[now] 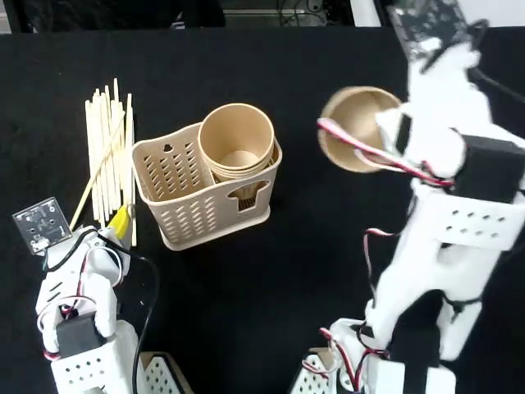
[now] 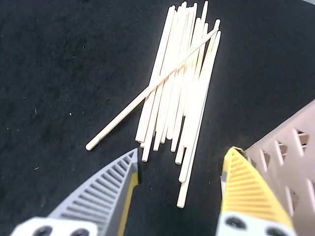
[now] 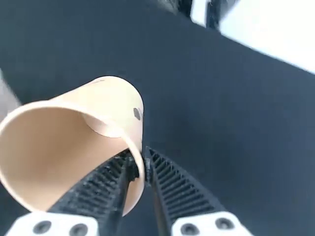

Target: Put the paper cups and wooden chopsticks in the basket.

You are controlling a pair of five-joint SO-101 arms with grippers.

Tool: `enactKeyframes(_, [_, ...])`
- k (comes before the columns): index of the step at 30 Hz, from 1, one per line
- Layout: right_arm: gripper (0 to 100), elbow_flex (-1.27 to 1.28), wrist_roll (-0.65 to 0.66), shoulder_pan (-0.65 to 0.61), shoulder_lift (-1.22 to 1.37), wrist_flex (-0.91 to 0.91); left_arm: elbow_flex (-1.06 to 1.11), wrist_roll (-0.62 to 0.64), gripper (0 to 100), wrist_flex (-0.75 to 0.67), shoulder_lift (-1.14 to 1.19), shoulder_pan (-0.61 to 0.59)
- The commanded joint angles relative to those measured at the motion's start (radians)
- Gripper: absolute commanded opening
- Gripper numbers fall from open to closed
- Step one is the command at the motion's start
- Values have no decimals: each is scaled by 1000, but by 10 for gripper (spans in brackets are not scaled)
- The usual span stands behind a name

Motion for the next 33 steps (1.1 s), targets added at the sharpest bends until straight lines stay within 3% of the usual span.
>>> enactKeyframes(1, [11, -151, -120, -170, -1, 34, -15, -8, 274, -12, -6, 10])
enactKeyframes(6, [14, -231, -146, -368, -36, 34, -25, -8, 274, -11, -6, 2])
enactKeyframes(12, [14, -150, -143, -496, -42, 34, -28, -8, 274, -11, -6, 1])
enactKeyframes(21, [26, -64, -117, -511, -41, 32, -28, -8, 274, -11, -6, 1])
enactKeyframes(28, [281, -47, -126, -516, -41, 3, -25, -8, 274, -11, -6, 1])
enactKeyframes(33, [271, -45, -133, -517, -39, -121, -24, -8, 274, -11, -6, 1])
